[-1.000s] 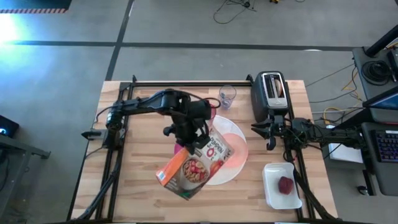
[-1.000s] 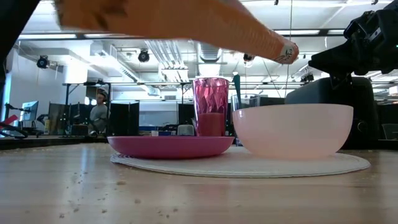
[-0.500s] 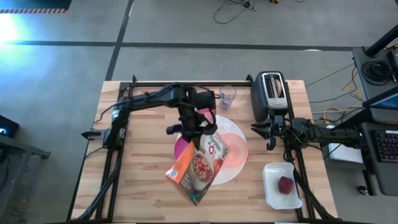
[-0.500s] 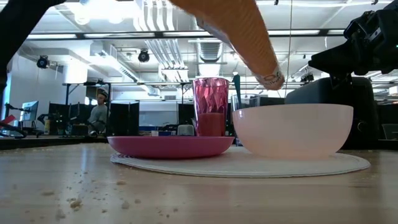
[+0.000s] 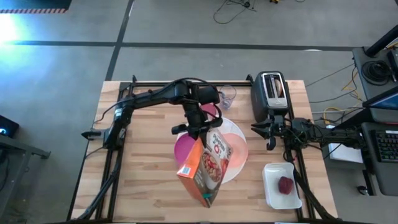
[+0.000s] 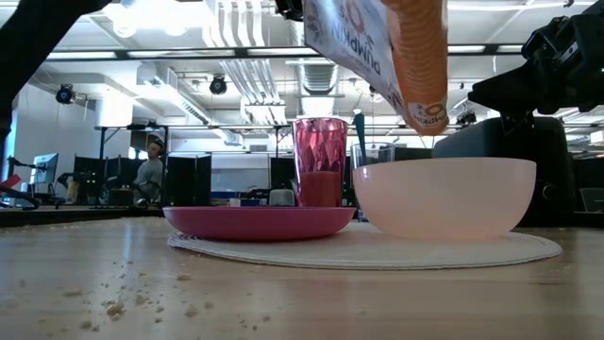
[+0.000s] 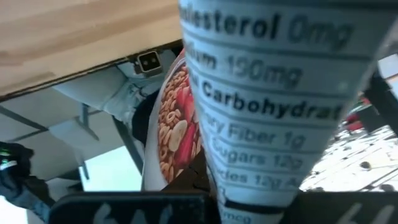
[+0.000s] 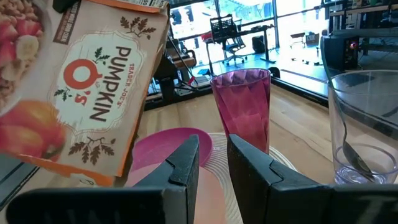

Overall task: Arrange a breakfast setting
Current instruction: Pour the cereal into the orange bowl

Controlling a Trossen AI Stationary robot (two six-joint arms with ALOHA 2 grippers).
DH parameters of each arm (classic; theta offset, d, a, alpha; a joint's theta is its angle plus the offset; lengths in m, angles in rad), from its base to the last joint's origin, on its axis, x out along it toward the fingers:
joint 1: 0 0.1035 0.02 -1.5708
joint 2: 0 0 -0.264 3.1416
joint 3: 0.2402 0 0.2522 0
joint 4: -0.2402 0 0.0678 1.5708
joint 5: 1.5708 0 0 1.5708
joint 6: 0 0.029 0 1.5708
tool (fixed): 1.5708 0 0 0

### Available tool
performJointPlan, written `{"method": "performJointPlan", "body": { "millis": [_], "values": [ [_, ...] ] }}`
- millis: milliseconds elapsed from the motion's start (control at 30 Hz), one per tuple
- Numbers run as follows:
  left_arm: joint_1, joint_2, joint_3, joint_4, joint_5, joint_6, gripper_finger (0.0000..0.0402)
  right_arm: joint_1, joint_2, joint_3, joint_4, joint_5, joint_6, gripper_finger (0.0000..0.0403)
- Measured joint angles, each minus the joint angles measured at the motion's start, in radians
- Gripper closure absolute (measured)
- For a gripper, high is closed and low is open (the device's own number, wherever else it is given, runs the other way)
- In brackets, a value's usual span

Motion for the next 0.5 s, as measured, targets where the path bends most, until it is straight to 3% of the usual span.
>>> {"method": "performJointPlan", "body": {
  "millis": [333, 500],
  "values": [
    [0.009, 0.0, 0.0, 0.094, 0.028, -0.179, 0.0402, 0.0, 0.0, 0.0, 0.0, 0.0, 0.0, 0.033],
    [0.011, 0.007, 0.0, 0.193, 0.09, -0.276, 0.0402, 0.0, 0.0, 0.0, 0.0, 0.0, 0.0, 0.033]
  ]
}}
